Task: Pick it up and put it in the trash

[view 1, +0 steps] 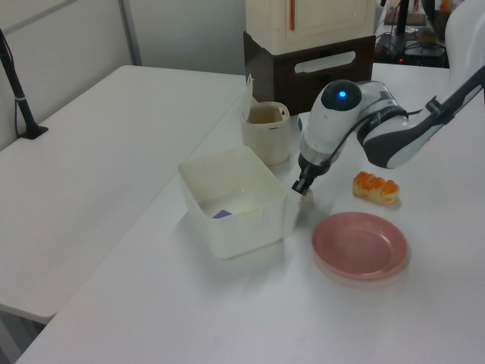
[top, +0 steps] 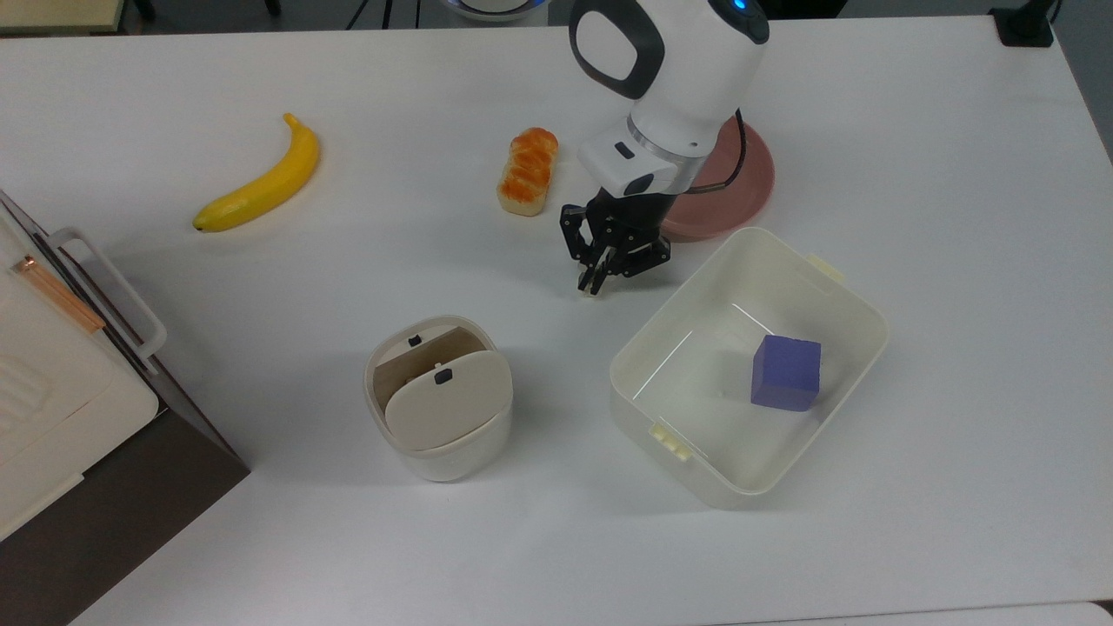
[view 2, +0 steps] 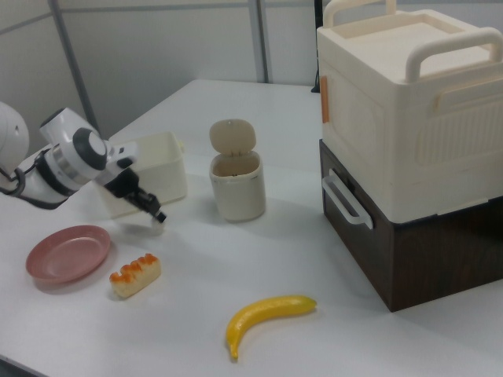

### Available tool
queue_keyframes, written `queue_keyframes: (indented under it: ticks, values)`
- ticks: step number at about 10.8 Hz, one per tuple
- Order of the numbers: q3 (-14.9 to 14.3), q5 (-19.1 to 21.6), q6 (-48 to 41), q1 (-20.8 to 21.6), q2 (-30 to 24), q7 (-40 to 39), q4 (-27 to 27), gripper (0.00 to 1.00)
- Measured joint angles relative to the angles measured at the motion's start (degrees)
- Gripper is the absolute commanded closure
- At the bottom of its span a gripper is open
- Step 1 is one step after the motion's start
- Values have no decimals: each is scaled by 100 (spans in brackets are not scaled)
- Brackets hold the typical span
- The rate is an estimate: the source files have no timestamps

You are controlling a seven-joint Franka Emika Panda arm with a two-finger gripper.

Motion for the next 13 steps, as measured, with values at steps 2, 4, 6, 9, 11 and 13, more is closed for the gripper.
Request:
queue_keyframes:
  ticks: [2, 4, 6, 9, 11, 13]
  values:
    - [-378, 666, 0, -98, -37, -609, 523, 100]
    - [-893, 2689, -224, -227, -189, -2540, 1231, 100]
    - [-1289, 3721, -884, -263, -332, -3481, 1827, 100]
    - [-1350, 3833, -959, -272, -320, -3438, 1943, 100]
    - [-1398, 3833, -827, -275, -276, -3144, 1944, 100]
    - [-1473, 3832, -281, -280, -221, -2724, 1944, 100]
